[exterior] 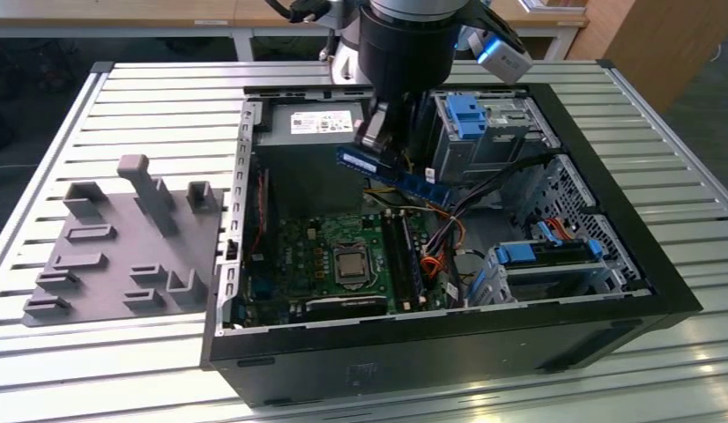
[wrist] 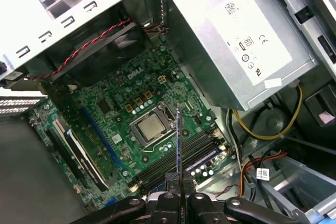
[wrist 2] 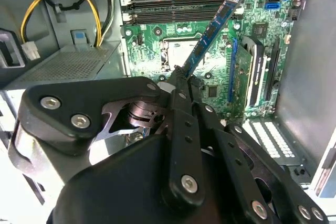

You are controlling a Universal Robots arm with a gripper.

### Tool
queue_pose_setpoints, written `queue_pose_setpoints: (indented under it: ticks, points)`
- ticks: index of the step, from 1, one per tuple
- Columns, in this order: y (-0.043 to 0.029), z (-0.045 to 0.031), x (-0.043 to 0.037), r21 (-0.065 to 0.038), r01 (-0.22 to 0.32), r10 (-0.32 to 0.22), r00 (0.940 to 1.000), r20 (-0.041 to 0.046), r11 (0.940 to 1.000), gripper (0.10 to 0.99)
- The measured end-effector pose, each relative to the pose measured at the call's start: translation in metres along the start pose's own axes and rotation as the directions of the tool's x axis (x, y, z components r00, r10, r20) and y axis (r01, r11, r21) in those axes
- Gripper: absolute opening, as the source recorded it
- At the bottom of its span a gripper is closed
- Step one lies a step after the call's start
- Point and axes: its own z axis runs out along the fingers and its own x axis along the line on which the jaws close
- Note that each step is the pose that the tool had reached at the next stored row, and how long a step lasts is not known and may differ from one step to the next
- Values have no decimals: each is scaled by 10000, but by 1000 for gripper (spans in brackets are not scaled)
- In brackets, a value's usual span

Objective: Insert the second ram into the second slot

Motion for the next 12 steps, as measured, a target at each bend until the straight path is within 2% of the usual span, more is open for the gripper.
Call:
queue_pose_setpoints:
  ticks: [12]
  points:
    - [0, 0, 0, 13, -852, 852, 9964, 3, 9964, 137]
